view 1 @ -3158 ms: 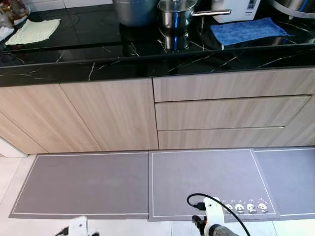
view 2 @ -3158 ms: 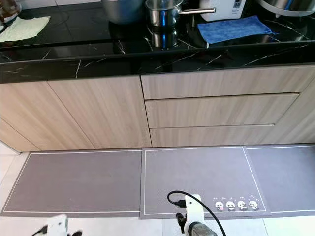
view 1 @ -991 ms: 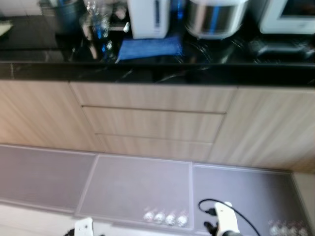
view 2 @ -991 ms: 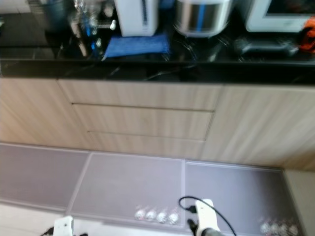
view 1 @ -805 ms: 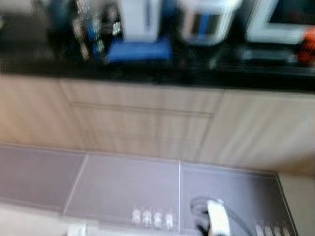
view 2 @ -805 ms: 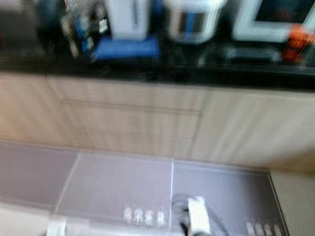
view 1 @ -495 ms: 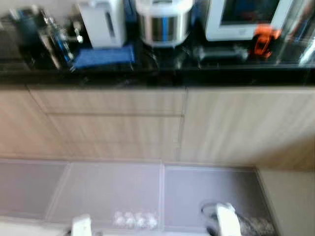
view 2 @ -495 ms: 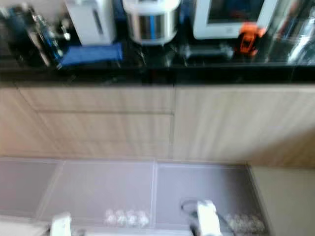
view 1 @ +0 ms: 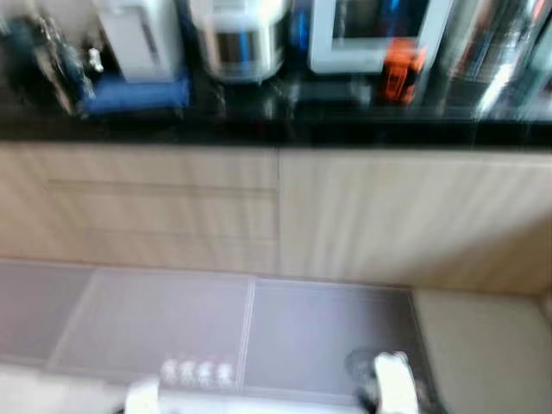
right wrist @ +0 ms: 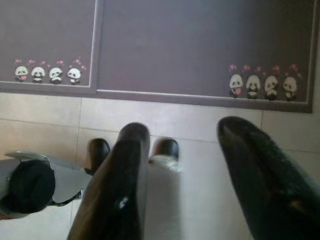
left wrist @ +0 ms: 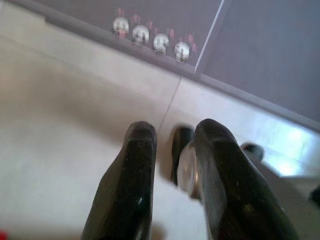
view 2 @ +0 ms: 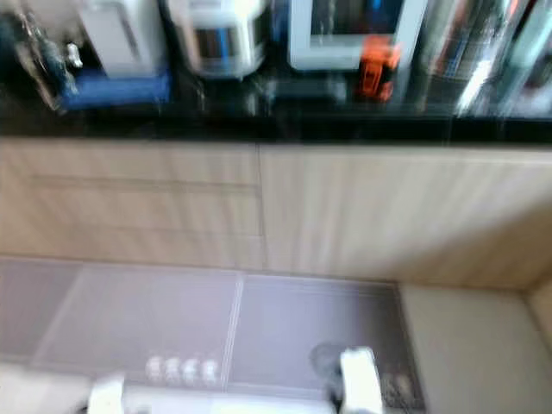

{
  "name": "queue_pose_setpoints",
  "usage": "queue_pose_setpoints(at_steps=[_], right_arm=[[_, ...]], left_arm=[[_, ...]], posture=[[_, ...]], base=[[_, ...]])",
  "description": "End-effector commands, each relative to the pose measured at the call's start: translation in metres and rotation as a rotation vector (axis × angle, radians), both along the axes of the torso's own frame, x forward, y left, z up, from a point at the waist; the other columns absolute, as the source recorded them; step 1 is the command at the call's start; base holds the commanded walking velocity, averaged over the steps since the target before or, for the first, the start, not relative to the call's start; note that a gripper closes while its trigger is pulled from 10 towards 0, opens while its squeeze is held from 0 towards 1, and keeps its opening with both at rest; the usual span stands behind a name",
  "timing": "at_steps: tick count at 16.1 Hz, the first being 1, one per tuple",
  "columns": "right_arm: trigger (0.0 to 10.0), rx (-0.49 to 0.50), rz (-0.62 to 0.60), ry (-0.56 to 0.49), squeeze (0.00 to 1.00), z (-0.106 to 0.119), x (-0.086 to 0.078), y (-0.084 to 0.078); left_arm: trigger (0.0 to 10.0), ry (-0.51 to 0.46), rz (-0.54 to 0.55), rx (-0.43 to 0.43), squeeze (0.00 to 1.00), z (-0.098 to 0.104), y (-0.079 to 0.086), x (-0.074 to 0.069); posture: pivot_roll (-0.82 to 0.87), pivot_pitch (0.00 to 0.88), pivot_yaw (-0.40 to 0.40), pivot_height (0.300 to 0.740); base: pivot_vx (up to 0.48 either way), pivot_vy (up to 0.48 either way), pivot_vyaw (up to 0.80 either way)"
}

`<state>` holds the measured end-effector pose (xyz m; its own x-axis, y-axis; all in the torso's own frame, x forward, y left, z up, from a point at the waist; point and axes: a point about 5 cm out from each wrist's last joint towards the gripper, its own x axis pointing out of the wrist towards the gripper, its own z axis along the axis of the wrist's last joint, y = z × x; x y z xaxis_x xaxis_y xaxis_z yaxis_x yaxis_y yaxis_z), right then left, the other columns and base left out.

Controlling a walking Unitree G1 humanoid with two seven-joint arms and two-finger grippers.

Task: Kitchen organization

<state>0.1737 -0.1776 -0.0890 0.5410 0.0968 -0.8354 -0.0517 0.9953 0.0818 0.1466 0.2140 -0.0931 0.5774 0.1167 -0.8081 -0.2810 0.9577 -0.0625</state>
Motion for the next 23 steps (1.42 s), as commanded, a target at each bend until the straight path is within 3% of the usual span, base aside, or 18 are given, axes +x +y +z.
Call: queue_pose_setpoints(at_steps=[1,17,23], right_arm=[[10.0,-0.007,-0.006,0.005,0.0,-0.0001,-0.001,-0.0037],[10.0,-0.004,0.0,0.003,0.0,-0.0002,-0.0014,-0.0034],[10.0,-0.005,0.0,0.009,0.0,-0.0008,-0.0026,-0.0034]], left_arm=[[10.0,0.004,-0.004,0.007,0.0,0.0003,0.0008,0.0007],[10.0,0.002,-0.017,0.009,0.0,0.0005,-0.0001,0.0013],[10.0,-0.012,-0.002,0.007,0.0,0.0019,0.0014,0.0041]], posture=[[-0.08,0.066,0.064,0.74],[-0.09,0.06,0.071,0.74],[-0.1,0.048,0.071,0.74]], base=[[0.0,-0.379,0.0],[0.0,-0.378,0.0],[0.0,0.0,0.0]])
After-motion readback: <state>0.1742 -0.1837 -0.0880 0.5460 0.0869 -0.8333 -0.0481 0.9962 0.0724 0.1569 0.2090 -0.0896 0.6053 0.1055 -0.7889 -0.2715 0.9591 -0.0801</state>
